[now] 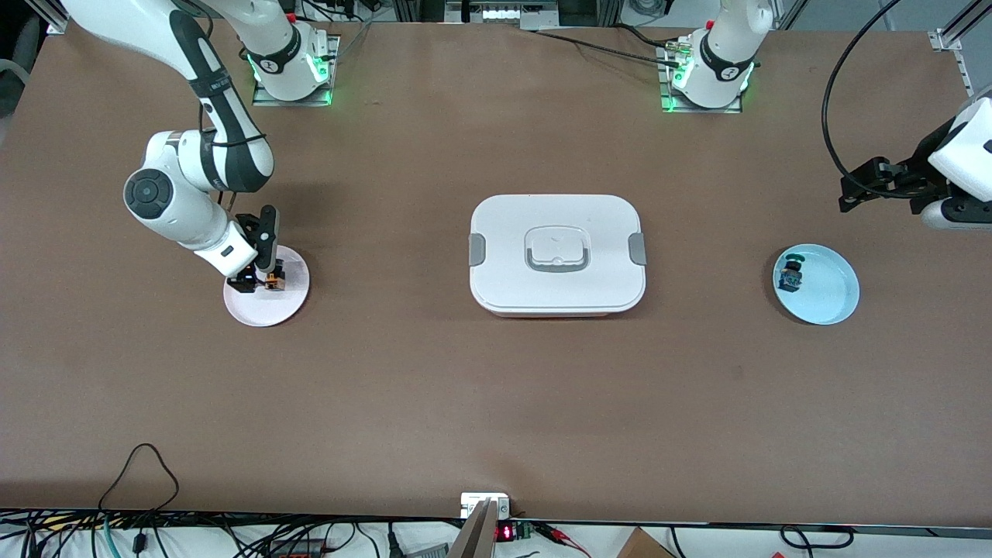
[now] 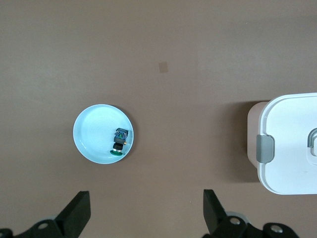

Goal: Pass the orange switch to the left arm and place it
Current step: 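Lower the right gripper onto the orange switch and close it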

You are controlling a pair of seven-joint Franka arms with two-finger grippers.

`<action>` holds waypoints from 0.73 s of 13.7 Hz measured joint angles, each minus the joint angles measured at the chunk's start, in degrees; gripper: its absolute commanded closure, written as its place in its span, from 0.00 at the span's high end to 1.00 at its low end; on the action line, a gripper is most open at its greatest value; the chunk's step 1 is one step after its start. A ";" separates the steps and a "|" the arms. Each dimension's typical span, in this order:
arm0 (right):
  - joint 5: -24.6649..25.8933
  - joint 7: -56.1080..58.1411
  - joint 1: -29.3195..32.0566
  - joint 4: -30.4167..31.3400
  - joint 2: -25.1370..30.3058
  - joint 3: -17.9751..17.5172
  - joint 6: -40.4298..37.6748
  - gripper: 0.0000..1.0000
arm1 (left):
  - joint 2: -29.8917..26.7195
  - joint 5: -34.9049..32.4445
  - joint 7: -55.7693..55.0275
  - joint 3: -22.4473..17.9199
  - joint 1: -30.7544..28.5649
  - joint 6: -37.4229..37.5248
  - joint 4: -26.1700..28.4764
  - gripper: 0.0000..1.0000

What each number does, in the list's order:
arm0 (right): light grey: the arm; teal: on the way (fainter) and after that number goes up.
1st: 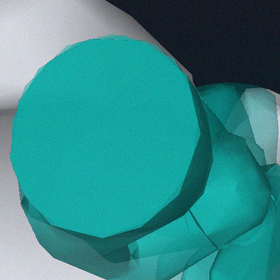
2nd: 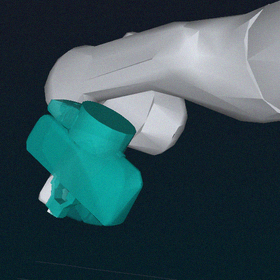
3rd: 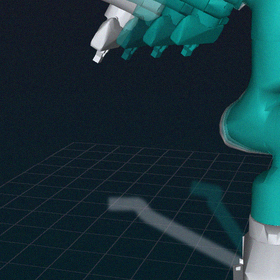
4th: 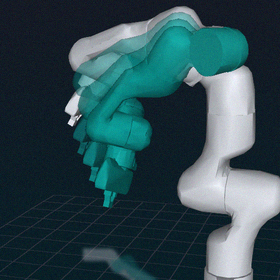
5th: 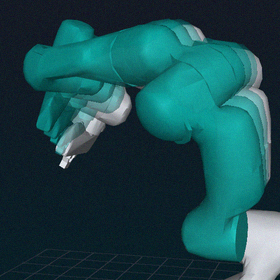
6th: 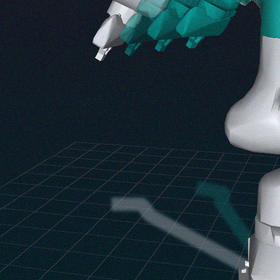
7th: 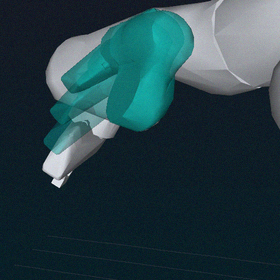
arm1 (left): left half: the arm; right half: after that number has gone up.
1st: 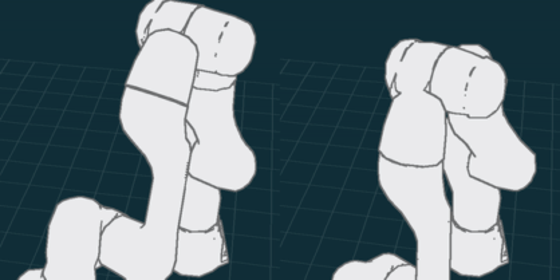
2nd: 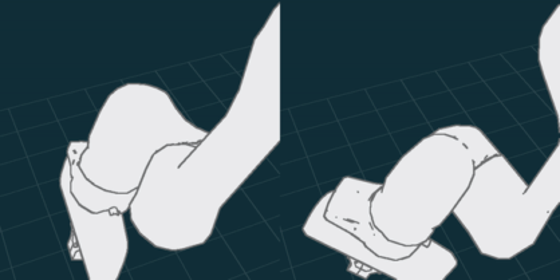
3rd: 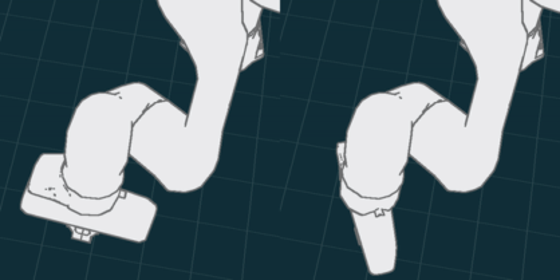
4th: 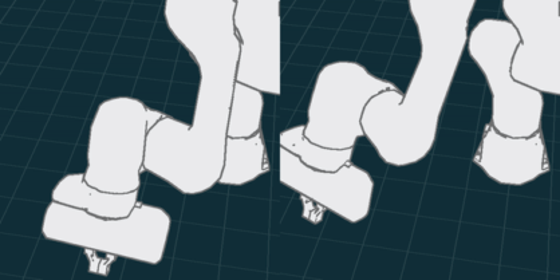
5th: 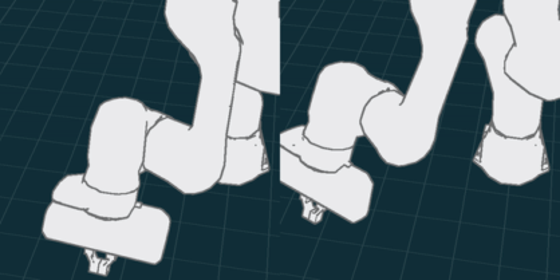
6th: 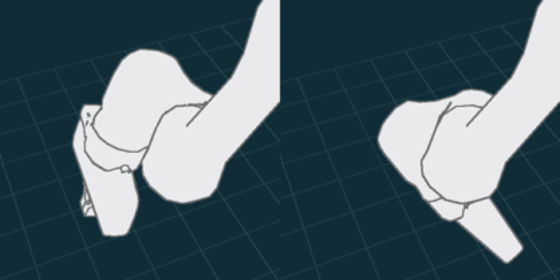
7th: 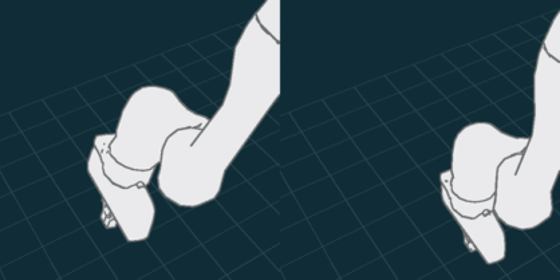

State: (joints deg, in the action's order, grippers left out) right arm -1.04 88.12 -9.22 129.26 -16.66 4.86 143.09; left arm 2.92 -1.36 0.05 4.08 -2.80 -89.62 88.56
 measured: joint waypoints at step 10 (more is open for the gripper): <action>0.00 2.79 -0.14 -0.11 -4.20 -0.05 5.99 1.00 | 0.69 0.00 0.00 -0.13 -0.17 -0.82 0.00 1.00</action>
State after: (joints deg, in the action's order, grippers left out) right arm -1.04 90.91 -9.37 129.16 -20.86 4.81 149.08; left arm 3.61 -1.36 0.05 3.96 -2.97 -90.44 88.56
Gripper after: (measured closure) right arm 0.000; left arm 0.000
